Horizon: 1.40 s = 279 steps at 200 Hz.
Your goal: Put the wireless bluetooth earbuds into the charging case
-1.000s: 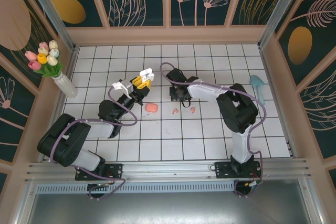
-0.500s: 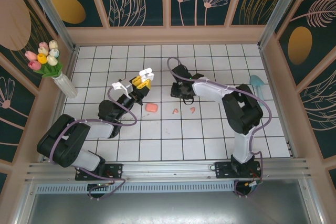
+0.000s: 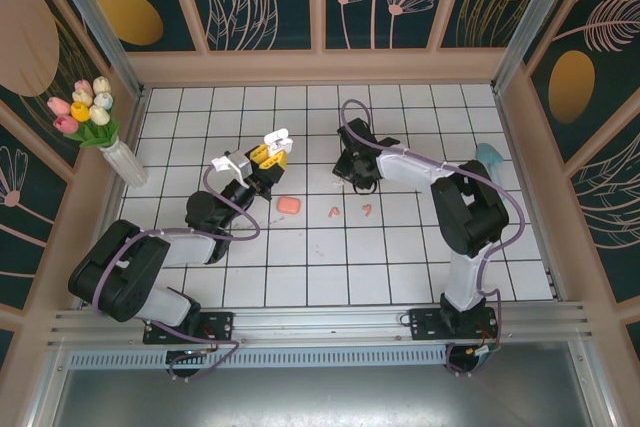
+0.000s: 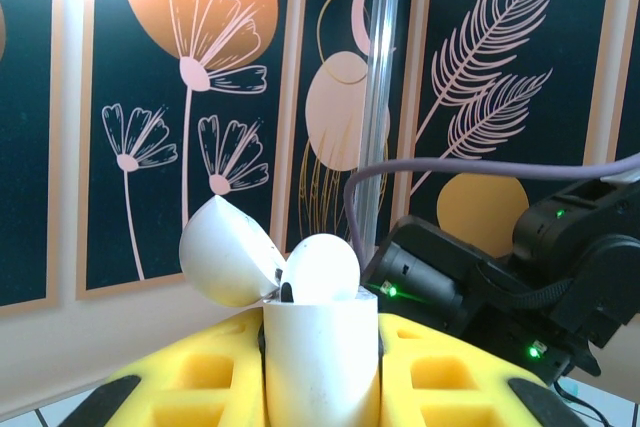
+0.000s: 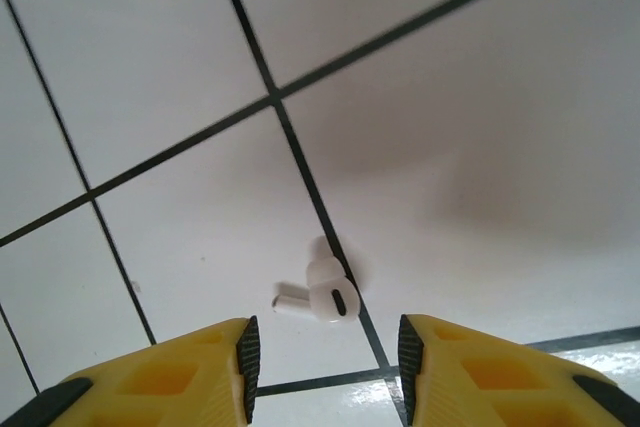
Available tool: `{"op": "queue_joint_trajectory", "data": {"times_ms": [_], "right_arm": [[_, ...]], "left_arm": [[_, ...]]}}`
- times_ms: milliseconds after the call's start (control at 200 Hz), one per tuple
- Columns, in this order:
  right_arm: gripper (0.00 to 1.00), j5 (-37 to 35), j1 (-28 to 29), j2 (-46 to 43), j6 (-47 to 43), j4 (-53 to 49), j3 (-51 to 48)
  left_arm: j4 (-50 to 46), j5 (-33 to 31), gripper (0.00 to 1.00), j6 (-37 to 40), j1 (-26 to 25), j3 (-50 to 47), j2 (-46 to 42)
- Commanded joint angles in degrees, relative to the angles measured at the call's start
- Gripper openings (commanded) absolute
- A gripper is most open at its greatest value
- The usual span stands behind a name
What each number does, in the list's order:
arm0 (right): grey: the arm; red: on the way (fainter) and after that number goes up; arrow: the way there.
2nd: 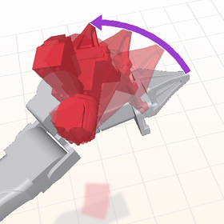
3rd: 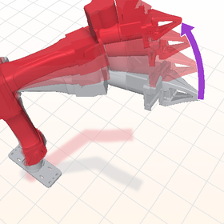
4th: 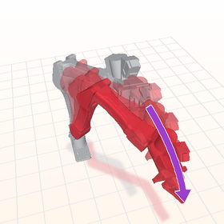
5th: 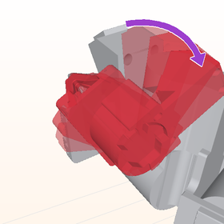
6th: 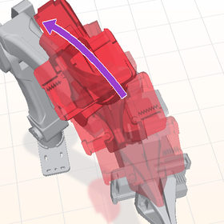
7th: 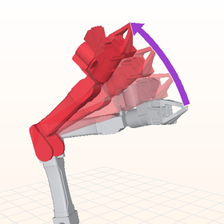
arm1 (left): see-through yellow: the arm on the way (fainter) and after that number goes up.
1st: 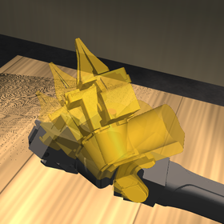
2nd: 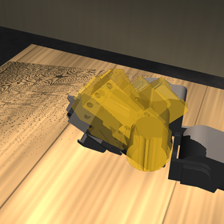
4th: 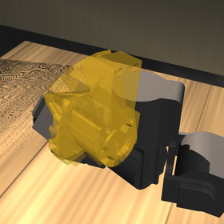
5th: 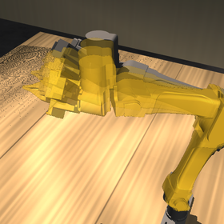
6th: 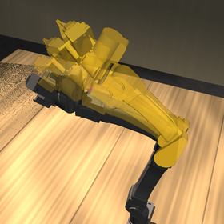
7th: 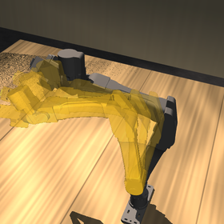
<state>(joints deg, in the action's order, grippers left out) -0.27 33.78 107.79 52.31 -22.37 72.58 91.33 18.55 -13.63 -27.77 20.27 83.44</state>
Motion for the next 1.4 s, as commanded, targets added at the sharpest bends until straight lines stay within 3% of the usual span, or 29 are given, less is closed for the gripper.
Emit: {"op": "queue_joint_trajectory", "data": {"times_ms": [0,190,1041,1391], "right_arm": [[0.43,2.26,-0.21,-1.32,8.15,3.44,-3.04],[0.4,3.85,-0.21,-1.12,12.68,8.32,-5.42],[0.37,4.69,-0.06,2.91,12.54,9.89,-5.59],[0.29,2.43,-0.06,5.2,11.45,8.89,-4.86]], "left_arm": [[10.93,-0.51,0.0,-0.35,-0.18,0.82,-0.9],[11.15,-0.44,0.0,-0.52,-0.18,1.03,-0.56],[12.72,-0.75,0.0,-0.65,-0.18,0.91,0.69],[13.33,-0.79,0.0,-0.96,-0.18,0.91,1.11]]}}
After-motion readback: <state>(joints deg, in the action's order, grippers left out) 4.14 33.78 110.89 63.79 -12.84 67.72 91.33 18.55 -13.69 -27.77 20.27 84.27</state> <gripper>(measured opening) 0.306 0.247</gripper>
